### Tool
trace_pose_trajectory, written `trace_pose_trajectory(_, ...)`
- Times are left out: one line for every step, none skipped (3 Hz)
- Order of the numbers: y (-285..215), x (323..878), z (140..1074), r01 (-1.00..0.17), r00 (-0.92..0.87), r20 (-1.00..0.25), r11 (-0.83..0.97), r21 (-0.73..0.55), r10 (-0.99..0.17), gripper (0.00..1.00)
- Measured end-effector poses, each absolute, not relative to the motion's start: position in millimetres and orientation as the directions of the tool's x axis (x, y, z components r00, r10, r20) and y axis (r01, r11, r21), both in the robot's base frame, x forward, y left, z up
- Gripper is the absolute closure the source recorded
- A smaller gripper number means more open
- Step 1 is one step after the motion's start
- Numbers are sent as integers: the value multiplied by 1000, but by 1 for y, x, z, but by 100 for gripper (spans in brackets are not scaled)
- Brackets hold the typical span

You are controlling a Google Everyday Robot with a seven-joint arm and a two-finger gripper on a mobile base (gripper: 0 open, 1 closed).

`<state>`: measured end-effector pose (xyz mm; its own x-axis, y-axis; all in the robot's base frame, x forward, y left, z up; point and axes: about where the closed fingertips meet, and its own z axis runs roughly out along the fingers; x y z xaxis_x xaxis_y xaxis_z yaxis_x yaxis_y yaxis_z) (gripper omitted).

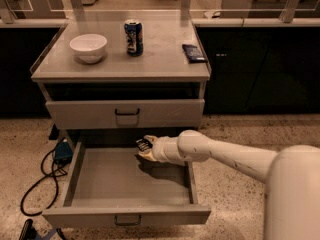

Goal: Pick rxbar chocolate from middle drawer and place on counter

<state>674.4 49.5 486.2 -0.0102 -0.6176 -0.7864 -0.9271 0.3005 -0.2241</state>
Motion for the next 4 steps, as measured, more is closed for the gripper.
trace_pose_trajectory(22, 630, 538, -917, -11, -796, 323, -232, -605, 100)
trace_pose_trajectory(8, 583, 583, -952, -34, -767, 255, -171, -641, 100)
trace_pose_trajectory(9, 583, 585, -950, -32, -761, 255, -178, -648, 100)
trace_pose_trajectory(1, 599, 617, -923, -8, -711, 278, -266, -703, 100)
